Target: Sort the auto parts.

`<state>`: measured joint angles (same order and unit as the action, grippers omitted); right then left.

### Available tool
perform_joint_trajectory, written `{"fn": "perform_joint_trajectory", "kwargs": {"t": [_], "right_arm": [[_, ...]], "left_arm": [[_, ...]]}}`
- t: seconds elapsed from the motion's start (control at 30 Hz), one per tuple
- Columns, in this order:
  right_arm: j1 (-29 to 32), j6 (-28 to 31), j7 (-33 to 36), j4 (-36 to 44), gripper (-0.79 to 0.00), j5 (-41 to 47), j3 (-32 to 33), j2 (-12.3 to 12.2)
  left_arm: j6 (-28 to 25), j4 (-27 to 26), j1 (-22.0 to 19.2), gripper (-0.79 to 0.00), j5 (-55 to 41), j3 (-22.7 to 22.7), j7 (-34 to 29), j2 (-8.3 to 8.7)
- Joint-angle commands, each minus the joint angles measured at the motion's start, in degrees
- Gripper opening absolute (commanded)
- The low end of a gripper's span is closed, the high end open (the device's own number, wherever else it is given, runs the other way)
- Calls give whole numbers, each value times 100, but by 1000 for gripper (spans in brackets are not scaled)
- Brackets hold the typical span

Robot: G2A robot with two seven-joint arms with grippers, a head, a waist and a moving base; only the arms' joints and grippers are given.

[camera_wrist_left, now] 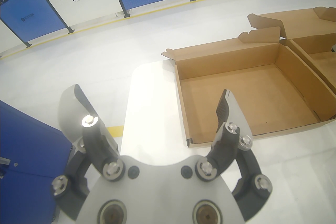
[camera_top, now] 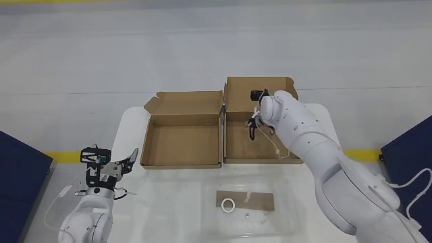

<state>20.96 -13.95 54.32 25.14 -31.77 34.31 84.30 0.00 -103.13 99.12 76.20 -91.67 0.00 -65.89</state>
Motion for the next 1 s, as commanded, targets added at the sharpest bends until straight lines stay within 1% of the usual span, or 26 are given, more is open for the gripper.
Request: {"fn": "perform_joint_trajectory", "kwargs": {"t": [0.0,0.13,0.2,0.27,0.3,0.77,0.83,0.9,0.97], "right_arm": [[57,-27,85,337,0,-68,78,-99],[277,-141,446,1353,0,-299,385,-433],[519,-229,787,2123,0,-480,629,-666],[858,-277,1277,3075,0,-765,948,-940],[985,-322,1451,3424,0,-894,1072,-1035],[1003,-301,1416,3436,0,-878,1080,-1036],[1129,-134,1380,3603,0,-722,1191,-1063],[1256,26,1569,3904,0,-582,1367,-1130],[1444,170,1835,4386,0,-614,1530,-1226]], "left_arm": [[0,0,0,0,0,0,0,0],[0,0,0,0,0,0,0,0],[0,0,0,0,0,0,0,0],[0,0,0,0,0,0,0,0],[0,0,0,0,0,0,0,0],[0,0,0,0,0,0,0,0],[0,0,0,0,0,0,0,0],[0,0,0,0,0,0,0,0],[0,0,0,0,0,0,0,0]]}}
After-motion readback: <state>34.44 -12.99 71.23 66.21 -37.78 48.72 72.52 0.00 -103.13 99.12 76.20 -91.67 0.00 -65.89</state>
